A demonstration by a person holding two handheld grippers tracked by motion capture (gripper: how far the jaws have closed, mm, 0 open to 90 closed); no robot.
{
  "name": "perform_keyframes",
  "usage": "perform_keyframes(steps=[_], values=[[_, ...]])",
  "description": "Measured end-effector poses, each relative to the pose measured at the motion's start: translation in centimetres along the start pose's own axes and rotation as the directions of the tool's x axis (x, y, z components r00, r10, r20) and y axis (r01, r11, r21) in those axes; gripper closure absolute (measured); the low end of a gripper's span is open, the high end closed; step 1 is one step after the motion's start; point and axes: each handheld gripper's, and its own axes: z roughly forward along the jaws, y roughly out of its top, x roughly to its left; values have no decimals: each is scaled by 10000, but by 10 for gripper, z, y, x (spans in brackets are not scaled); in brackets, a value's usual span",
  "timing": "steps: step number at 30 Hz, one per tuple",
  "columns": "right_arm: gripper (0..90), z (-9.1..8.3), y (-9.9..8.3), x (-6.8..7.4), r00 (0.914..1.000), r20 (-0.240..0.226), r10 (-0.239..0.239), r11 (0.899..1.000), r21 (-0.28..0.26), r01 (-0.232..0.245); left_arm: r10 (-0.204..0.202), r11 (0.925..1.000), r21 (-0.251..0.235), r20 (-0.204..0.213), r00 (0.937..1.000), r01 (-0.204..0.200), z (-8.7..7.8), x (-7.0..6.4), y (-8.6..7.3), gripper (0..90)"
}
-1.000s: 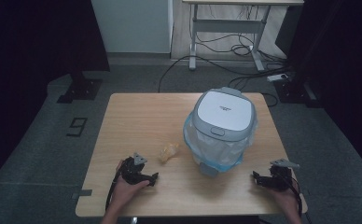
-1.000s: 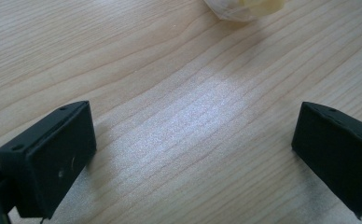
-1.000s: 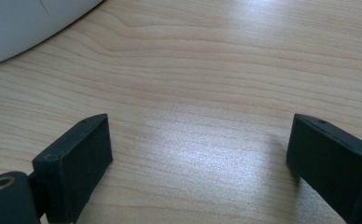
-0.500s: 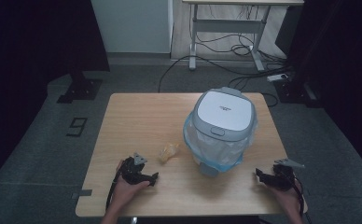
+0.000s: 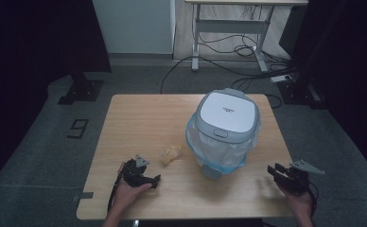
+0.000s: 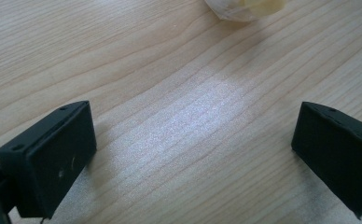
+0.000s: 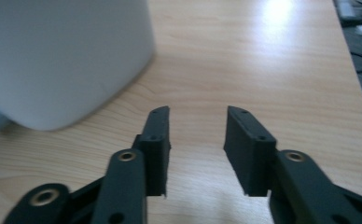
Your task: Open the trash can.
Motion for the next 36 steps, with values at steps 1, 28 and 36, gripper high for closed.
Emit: perform_keyframes(steps=[1, 28, 36], values=[[629, -3, 2, 0, 9998, -191, 3, 10000, -60, -4, 14, 10000, 2, 17, 10000, -14, 0, 0, 0, 0], [894, -26, 35, 19, 9788, -1964, -579, 9893, -1430, 298, 28, 10000, 7, 25, 10000, -28, 0, 0, 0, 0], [895, -33, 59, 27, 9684, -2317, -926, 9842, -1690, 537, 28, 10000, 4, 24, 10000, -28, 0, 0, 0, 0]])
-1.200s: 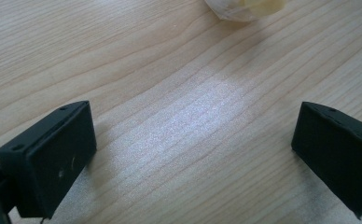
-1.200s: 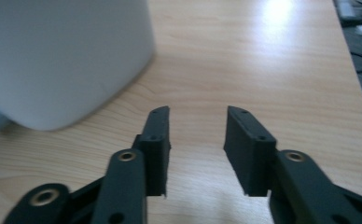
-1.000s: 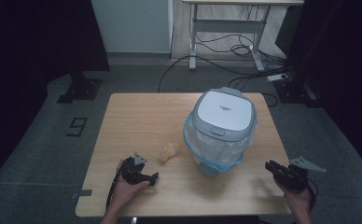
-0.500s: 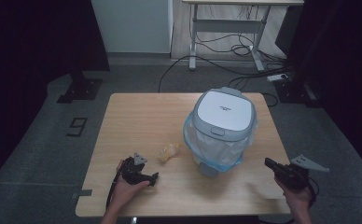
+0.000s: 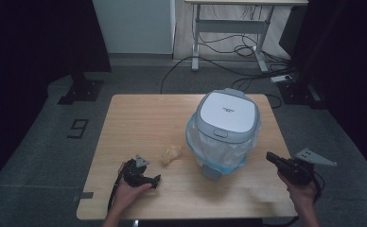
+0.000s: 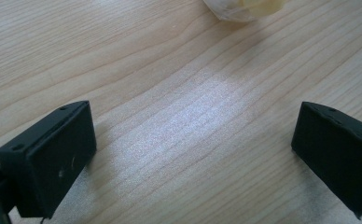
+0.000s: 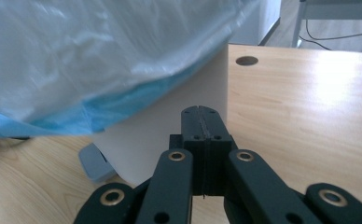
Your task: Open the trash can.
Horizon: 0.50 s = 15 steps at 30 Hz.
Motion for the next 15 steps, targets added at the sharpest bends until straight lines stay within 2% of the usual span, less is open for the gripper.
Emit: perform_keyframes(steps=[8, 15], values=[[895, -6, 26, 6, 9989, -414, -234, 9995, -240, 224, -11, 10000, -2, -1, 10000, 11, 0, 0, 0, 0], [894, -10, 57, 19, 9926, -1086, -539, 9965, -696, 465, -41, 10000, -12, -15, 10000, 41, 0, -1, 0, 0]])
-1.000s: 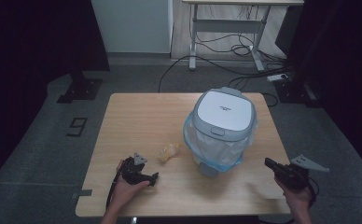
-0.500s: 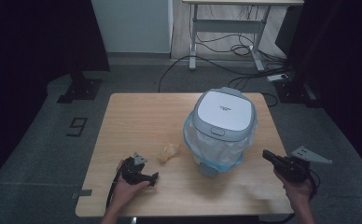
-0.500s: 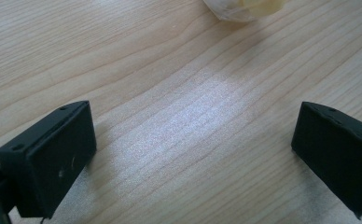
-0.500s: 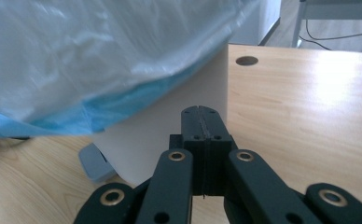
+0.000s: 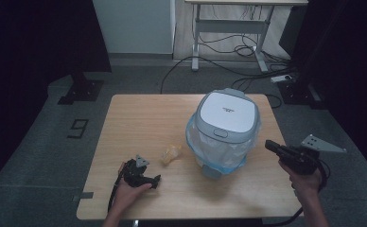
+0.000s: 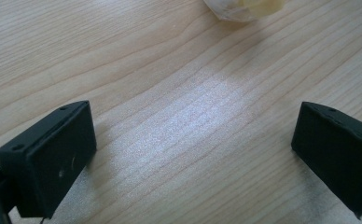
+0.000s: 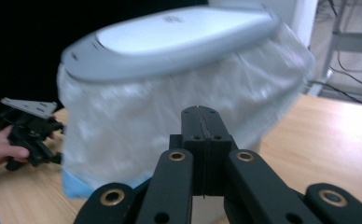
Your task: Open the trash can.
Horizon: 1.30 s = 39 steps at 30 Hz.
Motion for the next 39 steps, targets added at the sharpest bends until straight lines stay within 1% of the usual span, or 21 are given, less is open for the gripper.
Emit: perform_keyframes(steps=[1, 2, 3, 5, 7, 12, 15, 17, 20, 28, 29, 39], values=[[894, 1, 5, 2, 9999, -93, -76, 10000, -58, 76, 2, 10000, 7, 2, 10000, -2, 0, 0, 0, 0], [894, 1, 5, 2, 9999, -93, -76, 10000, -58, 76, 2, 10000, 7, 2, 10000, -2, 0, 0, 0, 0], [894, 2, 12, 6, 9996, -259, -147, 9998, -126, 144, -2, 10000, 4, 0, 10000, 2, 0, 0, 0, 0], [895, 4, 18, 10, 9991, -364, -238, 9996, -147, 232, 1, 10000, 7, 1, 10000, -1, 0, 0, 0, 0], [894, 6, 24, 13, 9984, -514, -257, 9995, -215, 246, 4, 10000, 5, -2, 10000, -4, 0, 0, 0, 0], [894, 10, 36, 21, 9963, -760, -401, 9988, -308, 379, 3, 10000, 7, 0, 10000, -3, 0, 0, 0, 0], [894, 15, 42, 24, 9952, -890, -414, 9987, -325, 387, -2, 10000, -4, -4, 10000, 2, 0, 0, 0, 0], [895, 17, 44, 24, 9947, -943, -416, 9988, -307, 388, 2, 10000, 0, -2, 10000, -2, 0, 0, 0, 0], [895, 21, 47, 25, 9929, -1141, -331, 9990, -331, 295, -1, 10000, -5, -4, 10000, 1, 0, 0, 0, 0], [895, 28, 49, 26, 9906, -1338, -269, 9995, -210, 243, 1, 10000, -2, -5, 10000, -1, 0, 0, 0, 0], [895, 30, 49, 27, 9893, -1439, -221, 9996, -214, 192, -1, 10000, -4, -3, 10000, 1, 0, 0, 0, 0], [895, 42, 54, 36, 9853, -1661, -391, 9992, -94, 381, 3, 10000, 0, -4, 10000, -3, 0, 0, 0, 0]])
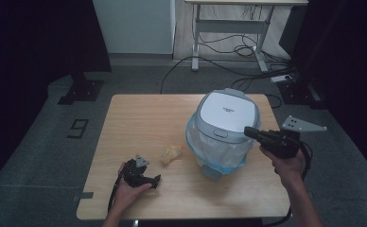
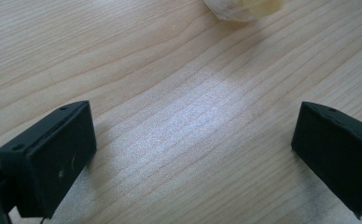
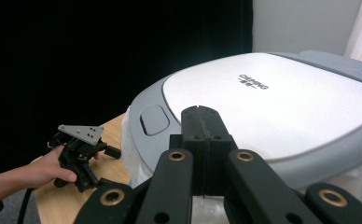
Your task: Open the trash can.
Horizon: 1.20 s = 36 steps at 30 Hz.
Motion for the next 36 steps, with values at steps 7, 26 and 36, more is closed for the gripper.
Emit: perform_keyframes(steps=[7, 26, 36], values=[[895, 12, 2, 3, 9999, -126, 58, 9999, 153, -56, 0, 10000, -4, -4, 10000, 0, 0, 0, 0, 0], [894, 41, 8, 15, 9975, -706, 73, 9987, 506, -37, -3, 10000, -4, 0, 10000, 3, 0, 0, 0, 0], [894, 53, 7, 17, 9971, -750, 124, 9964, 846, -60, -1, 10000, -4, -1, 10000, 1, 0, 0, 0, 0]])
